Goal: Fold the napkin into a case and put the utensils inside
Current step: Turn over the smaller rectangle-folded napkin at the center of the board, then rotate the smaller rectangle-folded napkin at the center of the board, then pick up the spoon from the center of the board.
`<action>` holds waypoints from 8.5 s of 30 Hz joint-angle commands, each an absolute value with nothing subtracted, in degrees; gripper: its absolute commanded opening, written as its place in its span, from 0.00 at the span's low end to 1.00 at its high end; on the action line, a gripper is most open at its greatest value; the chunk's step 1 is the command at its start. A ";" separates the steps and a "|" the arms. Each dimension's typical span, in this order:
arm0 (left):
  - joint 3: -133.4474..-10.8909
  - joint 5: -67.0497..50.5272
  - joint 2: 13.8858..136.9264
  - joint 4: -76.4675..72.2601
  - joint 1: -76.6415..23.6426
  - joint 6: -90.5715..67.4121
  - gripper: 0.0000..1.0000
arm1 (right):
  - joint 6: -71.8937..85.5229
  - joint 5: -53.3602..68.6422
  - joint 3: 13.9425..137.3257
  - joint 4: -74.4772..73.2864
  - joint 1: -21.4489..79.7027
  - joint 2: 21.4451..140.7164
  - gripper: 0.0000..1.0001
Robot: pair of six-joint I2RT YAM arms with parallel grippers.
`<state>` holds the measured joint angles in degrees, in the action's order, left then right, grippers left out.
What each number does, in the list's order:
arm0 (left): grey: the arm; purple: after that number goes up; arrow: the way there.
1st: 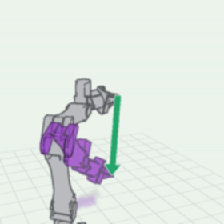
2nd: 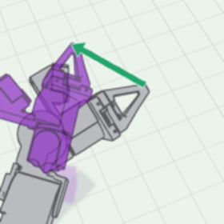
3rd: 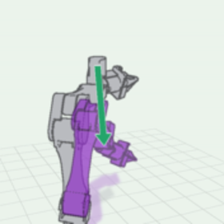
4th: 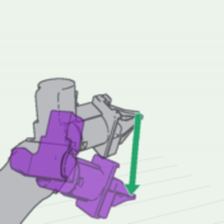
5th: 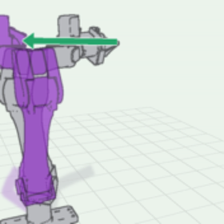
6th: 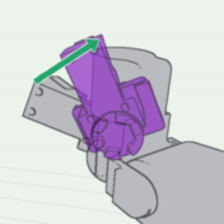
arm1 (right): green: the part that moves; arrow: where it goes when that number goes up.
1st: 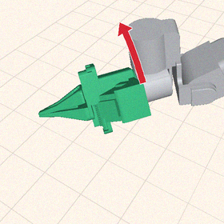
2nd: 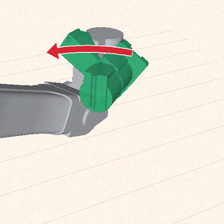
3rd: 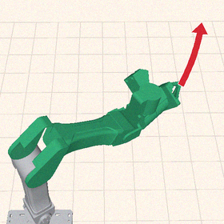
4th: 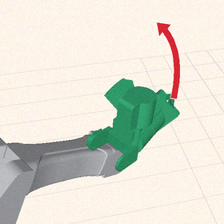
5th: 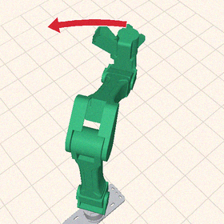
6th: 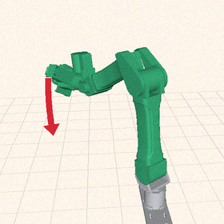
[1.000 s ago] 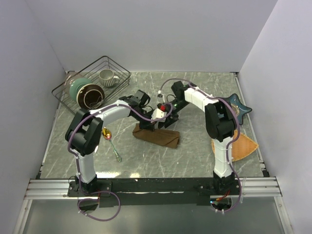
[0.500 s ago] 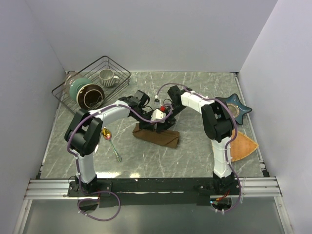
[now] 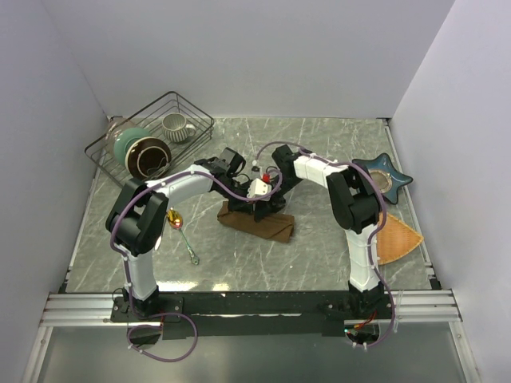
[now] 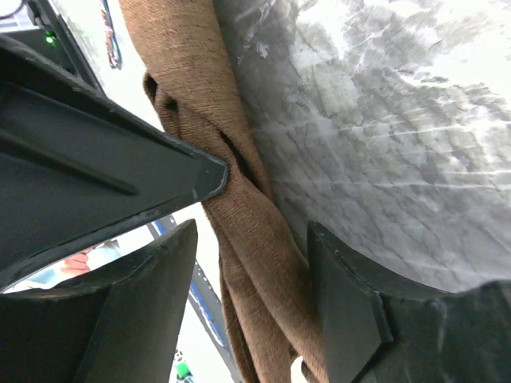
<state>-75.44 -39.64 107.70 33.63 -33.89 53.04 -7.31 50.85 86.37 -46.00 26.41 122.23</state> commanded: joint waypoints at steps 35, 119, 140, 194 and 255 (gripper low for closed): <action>-76.21 -45.70 87.37 24.27 -15.04 18.67 0.99 | -18.53 18.15 82.54 -42.47 24.69 103.01 0.00; -74.79 -48.08 101.42 18.37 -20.65 3.42 0.25 | -9.14 5.63 47.55 -28.12 37.71 68.55 0.62; -65.13 -42.10 105.91 25.05 -25.22 8.35 0.18 | -4.57 20.57 65.65 -45.61 25.23 104.49 0.49; -68.28 -35.17 96.04 27.25 -25.22 17.38 0.39 | -12.24 18.36 80.08 -54.40 22.86 97.66 0.86; -56.61 -18.72 68.64 41.14 6.24 -7.98 0.62 | -10.81 17.66 87.82 -38.68 14.85 90.27 1.00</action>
